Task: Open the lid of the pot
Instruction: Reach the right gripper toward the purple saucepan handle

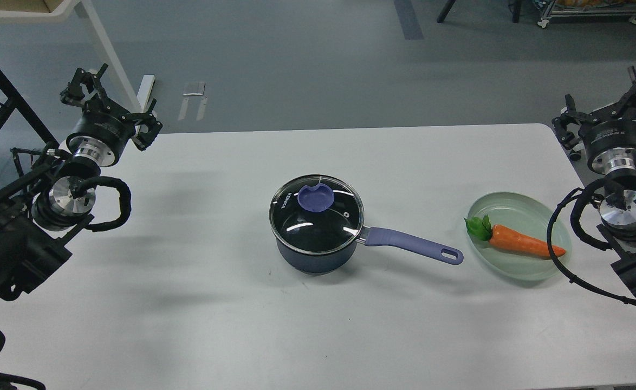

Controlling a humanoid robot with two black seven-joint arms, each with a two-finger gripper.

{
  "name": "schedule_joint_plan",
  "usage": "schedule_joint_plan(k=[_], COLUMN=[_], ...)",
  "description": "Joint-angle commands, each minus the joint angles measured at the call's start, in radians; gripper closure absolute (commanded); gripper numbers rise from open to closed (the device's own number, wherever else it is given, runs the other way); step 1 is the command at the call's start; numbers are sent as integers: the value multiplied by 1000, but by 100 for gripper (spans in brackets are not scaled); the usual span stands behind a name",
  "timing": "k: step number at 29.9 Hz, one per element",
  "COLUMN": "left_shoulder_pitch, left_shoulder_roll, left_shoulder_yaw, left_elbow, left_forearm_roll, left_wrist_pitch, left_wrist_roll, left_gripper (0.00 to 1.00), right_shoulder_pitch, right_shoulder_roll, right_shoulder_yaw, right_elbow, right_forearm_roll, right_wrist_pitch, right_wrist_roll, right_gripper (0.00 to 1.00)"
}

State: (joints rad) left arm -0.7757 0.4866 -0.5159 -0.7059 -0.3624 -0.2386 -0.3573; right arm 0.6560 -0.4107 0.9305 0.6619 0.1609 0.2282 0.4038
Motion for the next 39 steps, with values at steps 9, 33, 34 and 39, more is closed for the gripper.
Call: schedule_joint_plan(k=[9, 33, 34, 39], left_shoulder_pitch=[19, -20, -20, -14], left_shoulder_roll=[6, 17, 24, 52], left_shoulder_yaw=[10, 19, 19, 30], left_elbow=[11, 106, 105, 105], left_forearm_roll=[0, 120, 122, 126], left_wrist_pitch=[31, -16, -21, -80], left_wrist_roll=[0, 14, 15, 17], left_gripper=[1, 1, 1, 1], right_shoulder_pitch=[13, 654, 686, 821], right_shoulder_roll=[-14, -295, -293, -275], right_shoulder_yaw=[-12, -955, -996, -1219], right_elbow=[22, 358, 375, 522], right_forearm_roll=[-4, -426, -492, -803], right_wrist_pitch=[2, -32, -36, -79], right_wrist_roll=[-2, 3, 3, 6], right_gripper=[0, 0, 0, 0])
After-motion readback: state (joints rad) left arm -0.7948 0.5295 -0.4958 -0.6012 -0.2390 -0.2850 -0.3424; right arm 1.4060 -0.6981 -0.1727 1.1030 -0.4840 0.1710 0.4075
